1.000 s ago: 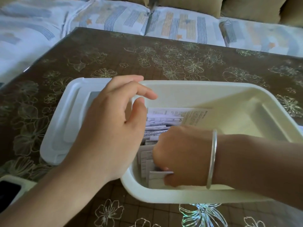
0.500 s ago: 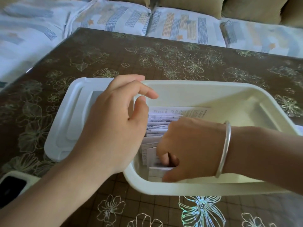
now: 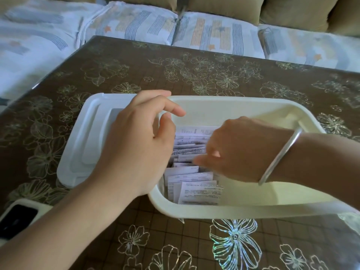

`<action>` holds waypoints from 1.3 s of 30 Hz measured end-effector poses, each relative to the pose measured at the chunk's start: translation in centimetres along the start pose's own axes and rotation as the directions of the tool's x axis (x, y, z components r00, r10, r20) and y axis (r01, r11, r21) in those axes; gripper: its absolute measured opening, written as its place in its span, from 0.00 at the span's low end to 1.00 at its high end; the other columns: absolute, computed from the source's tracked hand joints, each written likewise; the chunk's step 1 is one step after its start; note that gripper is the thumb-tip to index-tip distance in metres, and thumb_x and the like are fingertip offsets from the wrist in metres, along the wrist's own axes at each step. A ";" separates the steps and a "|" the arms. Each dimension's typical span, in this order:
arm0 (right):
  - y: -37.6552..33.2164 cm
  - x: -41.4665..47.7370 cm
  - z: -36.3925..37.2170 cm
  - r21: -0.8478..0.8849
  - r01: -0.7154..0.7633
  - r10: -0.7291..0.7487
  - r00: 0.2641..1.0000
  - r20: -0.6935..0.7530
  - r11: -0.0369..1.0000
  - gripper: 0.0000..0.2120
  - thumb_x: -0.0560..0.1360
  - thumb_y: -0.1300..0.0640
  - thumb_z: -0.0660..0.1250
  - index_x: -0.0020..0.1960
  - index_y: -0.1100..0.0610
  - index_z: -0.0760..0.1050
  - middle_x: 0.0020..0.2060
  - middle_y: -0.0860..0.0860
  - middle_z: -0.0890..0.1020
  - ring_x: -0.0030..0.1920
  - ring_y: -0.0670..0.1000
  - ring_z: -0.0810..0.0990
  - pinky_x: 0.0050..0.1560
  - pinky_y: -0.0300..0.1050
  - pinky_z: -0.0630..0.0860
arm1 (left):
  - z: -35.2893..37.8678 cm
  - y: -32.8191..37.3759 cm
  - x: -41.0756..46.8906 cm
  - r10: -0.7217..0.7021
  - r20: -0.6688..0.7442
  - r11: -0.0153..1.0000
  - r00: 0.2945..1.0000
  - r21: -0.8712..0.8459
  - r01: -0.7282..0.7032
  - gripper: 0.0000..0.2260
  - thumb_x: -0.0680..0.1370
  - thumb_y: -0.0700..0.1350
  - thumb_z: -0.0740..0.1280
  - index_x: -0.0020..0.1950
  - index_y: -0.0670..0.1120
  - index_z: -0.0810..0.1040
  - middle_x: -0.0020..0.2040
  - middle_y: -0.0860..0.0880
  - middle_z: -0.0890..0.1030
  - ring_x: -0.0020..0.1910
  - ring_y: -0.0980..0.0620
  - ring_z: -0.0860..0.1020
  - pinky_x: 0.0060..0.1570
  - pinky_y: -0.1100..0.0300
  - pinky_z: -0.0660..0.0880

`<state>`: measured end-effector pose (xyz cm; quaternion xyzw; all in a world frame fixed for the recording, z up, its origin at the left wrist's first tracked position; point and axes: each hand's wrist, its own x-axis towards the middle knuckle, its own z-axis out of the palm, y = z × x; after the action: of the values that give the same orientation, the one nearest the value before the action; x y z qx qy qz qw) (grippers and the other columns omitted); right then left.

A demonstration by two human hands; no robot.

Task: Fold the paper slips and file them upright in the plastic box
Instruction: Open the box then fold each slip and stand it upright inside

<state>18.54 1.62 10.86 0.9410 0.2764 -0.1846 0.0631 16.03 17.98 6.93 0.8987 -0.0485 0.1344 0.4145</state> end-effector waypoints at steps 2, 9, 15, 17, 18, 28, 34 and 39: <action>0.4 -0.1 0.4 -0.103 -0.031 0.050 0.982 0.182 0.994 0.19 0.81 0.46 0.52 0.41 0.54 0.74 0.37 0.48 0.76 0.42 0.51 0.78 0.49 0.47 0.77 | 0.0 0.0 0.0 0.002 -0.001 1.000 1.000 0.001 -0.002 0.12 0.78 0.47 0.56 0.50 0.56 0.80 0.64 0.65 0.72 0.45 0.60 0.74 0.40 0.74 0.67; 0.7 1.7 2.4 -0.072 0.057 -0.022 0.910 0.415 0.996 0.10 0.77 0.54 0.63 0.53 0.53 0.81 0.46 0.51 0.84 0.46 0.52 0.83 0.48 0.45 0.81 | 0.1 0.2 0.0 -0.023 -0.018 1.000 1.000 0.017 0.023 0.12 0.79 0.46 0.57 0.50 0.55 0.80 0.65 0.64 0.72 0.29 0.66 0.72 0.33 0.66 0.63; 1.5 0.2 1.9 -0.053 -0.002 0.025 0.899 0.437 0.999 0.13 0.77 0.60 0.59 0.54 0.57 0.82 0.48 0.53 0.85 0.46 0.51 0.84 0.47 0.44 0.81 | 0.2 0.1 0.1 -0.034 -0.027 0.999 0.999 0.010 0.035 0.12 0.80 0.43 0.59 0.50 0.54 0.80 0.66 0.63 0.72 0.28 0.65 0.71 0.32 0.65 0.62; 1.0 0.6 1.8 -0.058 0.011 0.014 0.905 0.425 0.998 0.13 0.77 0.58 0.61 0.58 0.56 0.80 0.52 0.54 0.84 0.52 0.55 0.83 0.51 0.46 0.80 | 0.4 -0.1 0.3 -0.027 -0.034 0.999 0.999 0.026 0.028 0.12 0.80 0.42 0.60 0.49 0.55 0.81 0.66 0.62 0.73 0.28 0.64 0.70 0.33 0.65 0.63; 0.7 0.6 1.6 -0.023 0.007 0.003 0.905 0.425 1.000 0.13 0.78 0.58 0.63 0.60 0.55 0.79 0.54 0.54 0.83 0.53 0.56 0.82 0.52 0.47 0.79 | 0.3 -0.1 0.3 -0.015 -0.040 0.999 0.999 0.029 0.016 0.12 0.80 0.41 0.60 0.49 0.54 0.81 0.66 0.62 0.73 0.28 0.64 0.69 0.34 0.65 0.63; 2.3 -4.3 0.5 0.291 -0.071 0.127 0.975 -0.181 0.954 0.12 0.76 0.60 0.64 0.46 0.43 0.81 0.37 0.38 0.81 0.40 0.40 0.80 0.49 0.42 0.79 | -1.4 2.4 -0.1 0.313 -0.150 0.911 0.938 0.328 -0.251 0.08 0.78 0.39 0.65 0.53 0.46 0.81 0.62 0.50 0.78 0.61 0.48 0.76 0.57 0.60 0.67; 2.7 -12.1 3.3 0.599 0.215 0.342 0.654 -0.675 0.771 0.13 0.75 0.67 0.64 0.45 0.51 0.82 0.34 0.43 0.83 0.34 0.42 0.80 0.37 0.31 0.76 | 1.4 9.4 -5.3 0.477 -0.245 0.879 0.844 0.150 -0.453 0.08 0.75 0.37 0.64 0.49 0.45 0.81 0.53 0.51 0.80 0.53 0.50 0.77 0.53 0.56 0.73; 5.9 -18.7 12.2 0.780 -0.016 0.703 0.447 -0.554 0.625 0.17 0.74 0.67 0.66 0.41 0.44 0.78 0.33 0.42 0.82 0.33 0.43 0.80 0.37 0.35 0.73 | 7.2 12.0 -11.8 0.591 -0.162 0.805 0.791 0.188 -0.563 0.10 0.72 0.34 0.67 0.46 0.46 0.82 0.52 0.51 0.80 0.54 0.48 0.75 0.54 0.55 0.69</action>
<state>3.37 -15.32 6.89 0.8978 -0.0451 0.2155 -0.3814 3.76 4.39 7.92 0.8461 -0.2673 0.3527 0.2971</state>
